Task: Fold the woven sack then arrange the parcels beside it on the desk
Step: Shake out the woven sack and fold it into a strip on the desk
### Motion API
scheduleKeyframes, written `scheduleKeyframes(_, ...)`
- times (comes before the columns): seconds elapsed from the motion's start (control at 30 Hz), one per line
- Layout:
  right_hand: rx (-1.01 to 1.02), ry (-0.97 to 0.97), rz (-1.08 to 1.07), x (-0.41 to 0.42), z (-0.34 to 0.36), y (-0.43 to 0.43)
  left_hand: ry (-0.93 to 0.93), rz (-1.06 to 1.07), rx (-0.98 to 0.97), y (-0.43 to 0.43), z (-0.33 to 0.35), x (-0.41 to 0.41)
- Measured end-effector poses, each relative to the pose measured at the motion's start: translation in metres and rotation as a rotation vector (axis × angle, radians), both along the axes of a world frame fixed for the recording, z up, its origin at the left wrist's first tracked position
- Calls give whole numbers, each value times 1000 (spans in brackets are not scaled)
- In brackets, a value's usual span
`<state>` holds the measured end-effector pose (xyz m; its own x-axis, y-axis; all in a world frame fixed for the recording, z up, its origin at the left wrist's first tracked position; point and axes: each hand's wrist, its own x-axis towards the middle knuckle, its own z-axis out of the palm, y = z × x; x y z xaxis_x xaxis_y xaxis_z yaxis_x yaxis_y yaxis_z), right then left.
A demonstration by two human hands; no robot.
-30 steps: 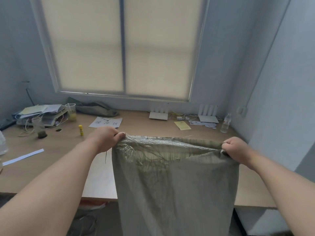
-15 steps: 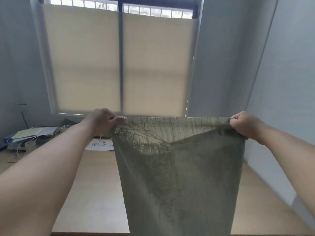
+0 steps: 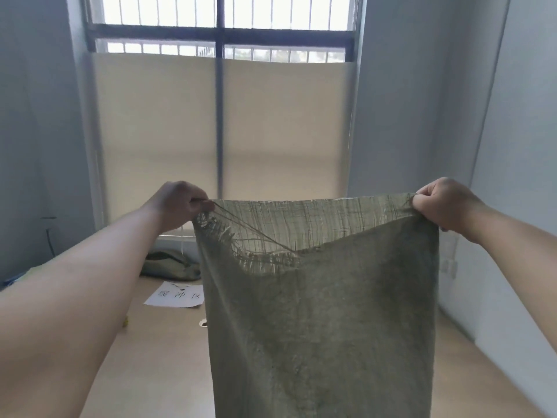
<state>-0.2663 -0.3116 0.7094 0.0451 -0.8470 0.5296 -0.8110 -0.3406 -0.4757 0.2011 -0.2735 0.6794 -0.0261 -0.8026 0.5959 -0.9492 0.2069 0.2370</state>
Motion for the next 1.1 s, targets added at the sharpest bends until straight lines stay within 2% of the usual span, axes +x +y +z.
scheduleKeyframes(0.17,-7,-28,35,-6,8,-55,-39,38,-23,-38,15,-2)
scheduleKeyframes(0.57,56,-77,78,24,-17,-173,55,112,14,-124,-2,19)
scheduleKeyframes(0.8,131,-26,-38,59,-49,-216,111,86,75,-185,-30,53)
scheduleKeyframes(0.97,95,-136,-125,75,-64,-242,151,15,81,-224,-35,65)
scheduleKeyframes(1.1,111,-184,-138,78,-76,-252,267,-26,125,-249,-51,71)
